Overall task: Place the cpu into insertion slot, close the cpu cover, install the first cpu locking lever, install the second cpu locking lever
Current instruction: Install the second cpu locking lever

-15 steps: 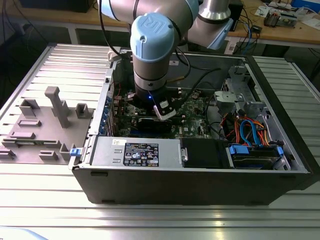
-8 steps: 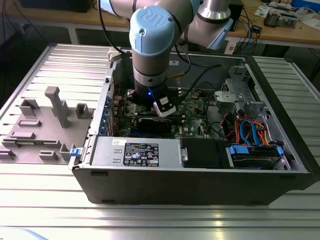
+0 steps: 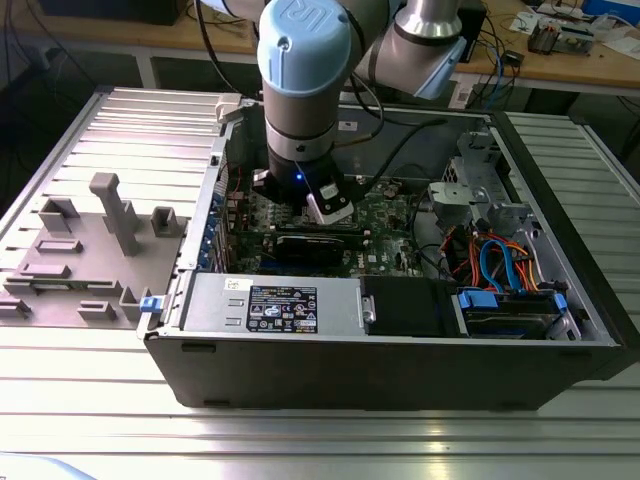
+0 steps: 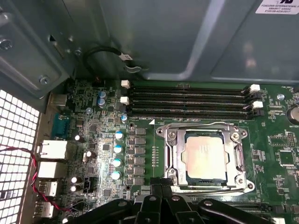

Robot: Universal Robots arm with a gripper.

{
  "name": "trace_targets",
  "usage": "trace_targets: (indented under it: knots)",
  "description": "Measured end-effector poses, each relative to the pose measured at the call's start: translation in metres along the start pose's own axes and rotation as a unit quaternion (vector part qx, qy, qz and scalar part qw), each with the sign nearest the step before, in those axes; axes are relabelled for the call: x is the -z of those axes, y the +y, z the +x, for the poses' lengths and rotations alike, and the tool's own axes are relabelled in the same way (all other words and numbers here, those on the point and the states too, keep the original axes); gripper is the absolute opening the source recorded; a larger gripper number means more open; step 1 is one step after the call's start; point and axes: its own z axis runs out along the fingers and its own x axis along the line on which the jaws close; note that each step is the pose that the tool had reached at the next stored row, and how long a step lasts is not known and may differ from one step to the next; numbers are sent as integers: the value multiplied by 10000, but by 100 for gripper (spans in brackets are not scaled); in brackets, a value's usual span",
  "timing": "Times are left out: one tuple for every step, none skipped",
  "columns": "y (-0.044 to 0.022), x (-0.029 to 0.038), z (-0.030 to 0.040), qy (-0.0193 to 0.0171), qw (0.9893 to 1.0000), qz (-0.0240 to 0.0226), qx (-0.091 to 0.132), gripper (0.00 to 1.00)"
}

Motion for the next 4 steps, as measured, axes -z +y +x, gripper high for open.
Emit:
trace_targets:
  knots:
    - [0, 0, 0, 0, 10000, 0, 0, 11]
    - [0, 0, 0, 0, 10000, 0, 0, 11]
    - [0, 1, 0, 0, 10000, 0, 0, 11]
    - [0, 1, 0, 0, 10000, 0, 0, 11]
